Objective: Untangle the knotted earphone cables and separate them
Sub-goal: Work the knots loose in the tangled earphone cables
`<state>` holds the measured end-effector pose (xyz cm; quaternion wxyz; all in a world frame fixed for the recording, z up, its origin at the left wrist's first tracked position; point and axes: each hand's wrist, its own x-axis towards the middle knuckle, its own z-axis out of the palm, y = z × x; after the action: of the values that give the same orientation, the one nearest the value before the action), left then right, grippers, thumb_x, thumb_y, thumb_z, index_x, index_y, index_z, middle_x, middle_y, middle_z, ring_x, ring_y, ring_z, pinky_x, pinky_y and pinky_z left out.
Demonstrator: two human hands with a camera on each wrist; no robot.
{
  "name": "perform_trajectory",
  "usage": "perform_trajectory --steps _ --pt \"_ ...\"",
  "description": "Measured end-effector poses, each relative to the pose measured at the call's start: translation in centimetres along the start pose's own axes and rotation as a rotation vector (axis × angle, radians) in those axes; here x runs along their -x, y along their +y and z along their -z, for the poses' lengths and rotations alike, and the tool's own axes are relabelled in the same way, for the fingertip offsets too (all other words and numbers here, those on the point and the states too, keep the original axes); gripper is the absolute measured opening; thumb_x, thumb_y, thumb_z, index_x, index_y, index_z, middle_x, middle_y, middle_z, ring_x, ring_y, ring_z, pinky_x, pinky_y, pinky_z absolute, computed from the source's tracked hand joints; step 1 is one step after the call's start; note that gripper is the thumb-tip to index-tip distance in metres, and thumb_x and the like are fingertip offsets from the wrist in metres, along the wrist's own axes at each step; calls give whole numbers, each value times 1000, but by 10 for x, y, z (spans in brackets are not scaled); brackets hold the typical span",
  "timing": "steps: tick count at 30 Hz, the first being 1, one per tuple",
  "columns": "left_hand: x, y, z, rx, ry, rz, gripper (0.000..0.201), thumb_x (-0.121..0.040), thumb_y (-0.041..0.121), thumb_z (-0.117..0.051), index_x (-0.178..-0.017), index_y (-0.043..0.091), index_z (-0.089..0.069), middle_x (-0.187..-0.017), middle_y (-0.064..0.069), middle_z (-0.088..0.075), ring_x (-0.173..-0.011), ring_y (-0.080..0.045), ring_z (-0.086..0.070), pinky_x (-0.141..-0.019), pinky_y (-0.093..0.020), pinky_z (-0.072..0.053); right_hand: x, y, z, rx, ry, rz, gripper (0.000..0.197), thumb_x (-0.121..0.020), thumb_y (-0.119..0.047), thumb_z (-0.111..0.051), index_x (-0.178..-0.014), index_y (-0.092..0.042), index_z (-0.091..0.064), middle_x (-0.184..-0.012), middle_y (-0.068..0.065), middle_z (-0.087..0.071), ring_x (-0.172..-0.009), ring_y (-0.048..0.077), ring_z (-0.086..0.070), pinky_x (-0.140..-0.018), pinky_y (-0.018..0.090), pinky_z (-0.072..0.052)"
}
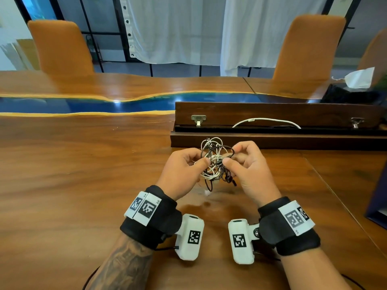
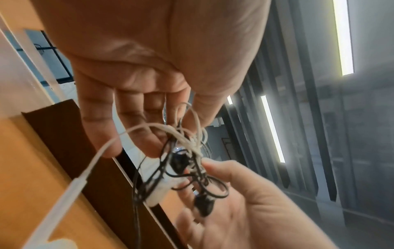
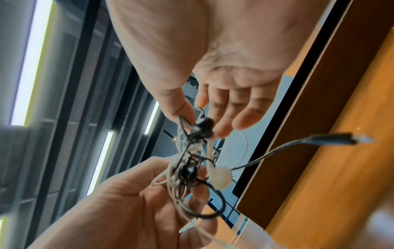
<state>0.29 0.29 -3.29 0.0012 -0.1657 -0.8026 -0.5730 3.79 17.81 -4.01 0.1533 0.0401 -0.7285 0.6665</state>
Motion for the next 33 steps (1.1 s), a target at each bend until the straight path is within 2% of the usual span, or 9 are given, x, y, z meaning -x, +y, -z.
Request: perform_trajectory --steps 3,7,11,18,20,24,26,30,33 --pt "0 -2 -2 -66 33 -22 18 -97 18 -62 -82 14 -72 -72 -3 -66 -65 -12 -55 -73 -50 -56 1 -1 2 245 60 140 35 -87 -5 -72 -98 -32 -52 -110 -8 -62 -101 8 -62 -78 24 -51" --pt "2 -1 -7 -78 0 -77 17 -98 17 -61 -88 16 -74 -75 -5 -67 -70 -22 -58 -70 -43 -54 3 -7 3 368 -83 166 17 -93 -20 -70 -100 -35 -72 -127 -18 -52 -118 3 -53 -89 23 -50" --pt "3 0 -9 -55 18 -134 18 -98 13 -60 -96 19 -76 -79 3 -70 -75 -14 -61 -69 -31 -51 1 -4 5 402 -73 155 24 -92 -19 -72 -103 -41 -71 -119 -21 -58 -111 3 -57 -82 20 -51" --pt "3 1 -9 22 45 -148 16 -99 13 -60 -101 18 -75 -87 8 -74 -82 -2 -66 -72 -15 -49 3 -2 6 393 -56 129 13 -91 -20 -74 -98 -30 -74 -99 -14 -70 -94 2 -63 -71 12 -47" --pt "3 1 -9 9 38 -145 15 -99 14 -61 -100 19 -75 -86 8 -73 -81 -4 -66 -71 -18 -51 2 -3 5 415 -59 127 11 -93 -21 -71 -96 -31 -71 -95 -15 -69 -92 0 -63 -71 12 -47" --pt "-1 -6 -4 -11 148 -87 15 -98 19 -62 -91 25 -74 -80 1 -72 -76 -23 -67 -69 -48 -58 0 -2 4 356 10 106 12 -96 -17 -64 -96 -29 -65 -109 -18 -66 -101 -1 -60 -84 25 -49" --pt "-3 -8 2 -10 190 -53 15 -98 20 -63 -87 23 -73 -78 -4 -72 -76 -29 -67 -69 -52 -58 -2 -1 4 305 42 80 13 -98 -17 -61 -97 -30 -63 -113 -19 -66 -104 -2 -60 -88 31 -51" --pt "-4 -8 7 -5 211 9 17 -99 14 -61 -86 14 -72 -79 -7 -74 -67 -9 -69 -54 -17 -49 -4 -3 7 172 134 66 13 -102 -14 -54 -103 -25 -61 -105 -8 -70 -98 7 -69 -80 36 -57" --pt "-4 -7 8 -1 216 36 18 -98 12 -59 -85 16 -71 -76 0 -73 -63 2 -68 -52 -10 -45 -6 -4 12 97 241 77 15 -103 -11 -50 -101 -24 -57 -101 1 -69 -92 11 -71 -71 31 -57"
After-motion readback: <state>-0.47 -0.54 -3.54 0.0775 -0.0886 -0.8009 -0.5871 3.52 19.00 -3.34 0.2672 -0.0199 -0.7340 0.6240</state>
